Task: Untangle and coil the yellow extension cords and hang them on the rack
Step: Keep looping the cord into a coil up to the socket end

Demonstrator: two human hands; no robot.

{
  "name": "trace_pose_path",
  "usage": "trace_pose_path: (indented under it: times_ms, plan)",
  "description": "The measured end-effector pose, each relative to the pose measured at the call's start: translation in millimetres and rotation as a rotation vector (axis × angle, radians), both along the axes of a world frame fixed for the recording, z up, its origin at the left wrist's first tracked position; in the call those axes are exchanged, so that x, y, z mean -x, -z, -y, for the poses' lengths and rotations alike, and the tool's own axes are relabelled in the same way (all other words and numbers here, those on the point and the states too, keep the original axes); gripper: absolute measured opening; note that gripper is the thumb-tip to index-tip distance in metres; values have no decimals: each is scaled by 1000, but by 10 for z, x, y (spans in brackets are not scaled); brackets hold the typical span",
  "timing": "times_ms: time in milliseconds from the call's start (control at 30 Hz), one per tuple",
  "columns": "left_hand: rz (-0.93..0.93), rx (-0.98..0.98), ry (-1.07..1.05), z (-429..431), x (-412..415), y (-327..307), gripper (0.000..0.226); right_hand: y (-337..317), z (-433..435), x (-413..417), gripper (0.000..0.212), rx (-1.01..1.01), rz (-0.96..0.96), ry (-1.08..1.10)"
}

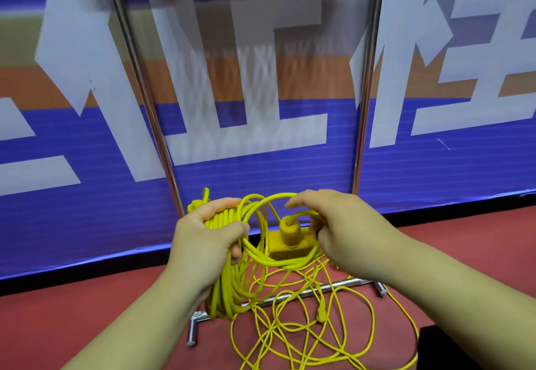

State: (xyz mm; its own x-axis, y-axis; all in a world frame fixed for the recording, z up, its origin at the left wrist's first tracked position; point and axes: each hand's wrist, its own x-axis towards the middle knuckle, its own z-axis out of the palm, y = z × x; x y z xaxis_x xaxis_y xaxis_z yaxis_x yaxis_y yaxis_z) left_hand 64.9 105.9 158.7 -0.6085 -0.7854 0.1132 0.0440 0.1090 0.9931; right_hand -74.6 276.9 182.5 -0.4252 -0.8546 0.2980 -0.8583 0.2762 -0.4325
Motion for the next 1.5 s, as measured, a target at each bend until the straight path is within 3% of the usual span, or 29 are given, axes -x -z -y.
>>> trace_pose_path:
  times_ms: [100,200,267,433,567,767,867,1000,1133,1333,1500]
  plan:
    - [0,-10,-10,8,1,-3,37,-21,21,-27,60,-42,-158,19]
    - [-5,-3,-5,7,-11,-12,37,-30,54,-51,47,81,-405,43]
    - [-16,4,5,-1,-10,-26,37,-23,73,-34,39,170,-467,54]
    - [-31,15,24,-21,-27,-80,36,-34,89,9,3,126,-531,88]
    - [-31,3,31,-17,-56,-103,36,-1,111,-7,11,185,-482,90]
    - [-30,-103,24,80,-98,-60,34,-53,24,78,5,427,-4,-4]
    - [-14,-201,10,107,-80,-12,33,-114,-3,-1,14,550,177,-2]
    - [8,-275,14,106,-34,57,32,-217,0,-100,15,642,589,-116]
    - [18,-300,14,88,9,108,33,-224,-3,-32,25,676,685,-72]
    - [25,-336,10,-22,127,164,30,-291,33,-9,23,842,1191,-85]
    - [63,-340,40,-174,222,239,29,-367,20,1,21,802,1401,-190]
